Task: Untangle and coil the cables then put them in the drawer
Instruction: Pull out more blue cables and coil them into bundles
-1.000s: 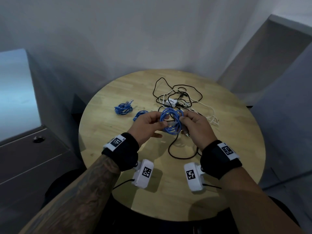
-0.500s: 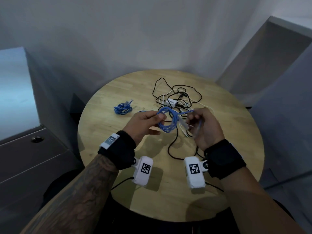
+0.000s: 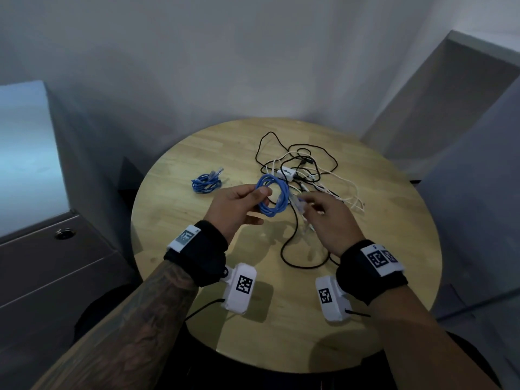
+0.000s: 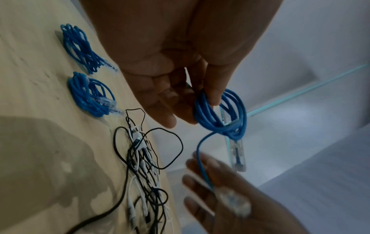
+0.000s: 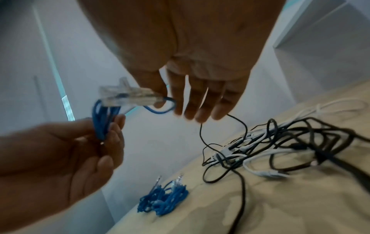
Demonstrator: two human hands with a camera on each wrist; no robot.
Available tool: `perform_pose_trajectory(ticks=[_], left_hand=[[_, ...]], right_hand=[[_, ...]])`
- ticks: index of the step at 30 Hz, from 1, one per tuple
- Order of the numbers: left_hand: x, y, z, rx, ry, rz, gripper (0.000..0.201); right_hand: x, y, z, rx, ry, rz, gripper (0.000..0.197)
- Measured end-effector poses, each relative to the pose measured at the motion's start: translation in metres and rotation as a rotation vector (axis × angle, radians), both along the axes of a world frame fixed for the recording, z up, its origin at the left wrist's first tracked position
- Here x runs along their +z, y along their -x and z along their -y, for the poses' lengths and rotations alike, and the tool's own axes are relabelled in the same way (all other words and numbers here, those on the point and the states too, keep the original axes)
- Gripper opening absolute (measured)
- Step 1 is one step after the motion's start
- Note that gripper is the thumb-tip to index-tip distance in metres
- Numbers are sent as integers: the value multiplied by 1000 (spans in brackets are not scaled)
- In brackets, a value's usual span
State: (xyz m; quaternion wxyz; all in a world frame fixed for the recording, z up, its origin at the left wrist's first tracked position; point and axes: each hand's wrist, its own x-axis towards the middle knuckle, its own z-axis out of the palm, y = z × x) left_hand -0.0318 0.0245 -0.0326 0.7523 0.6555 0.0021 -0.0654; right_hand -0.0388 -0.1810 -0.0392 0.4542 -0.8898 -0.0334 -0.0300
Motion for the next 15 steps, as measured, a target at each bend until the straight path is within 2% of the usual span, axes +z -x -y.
perform_pose_trajectory(ticks=[2, 4, 6, 9, 15], left_hand=[[-1, 0, 3, 8, -47, 11, 22], [-2, 1, 6, 10, -65, 12, 22], [-3, 3, 9, 15, -34, -6, 23], [-3, 6, 12, 13, 5, -25, 23], [-2, 9, 16, -93, -27, -48, 27]], right_hand=[[5, 1, -1, -20, -172, 47, 25], [10, 6, -5, 3, -243, 111, 21], [10, 11, -13, 13, -192, 173, 14], [8, 14, -21, 61, -101, 180, 22], [6, 7, -13, 40, -159, 73, 32]])
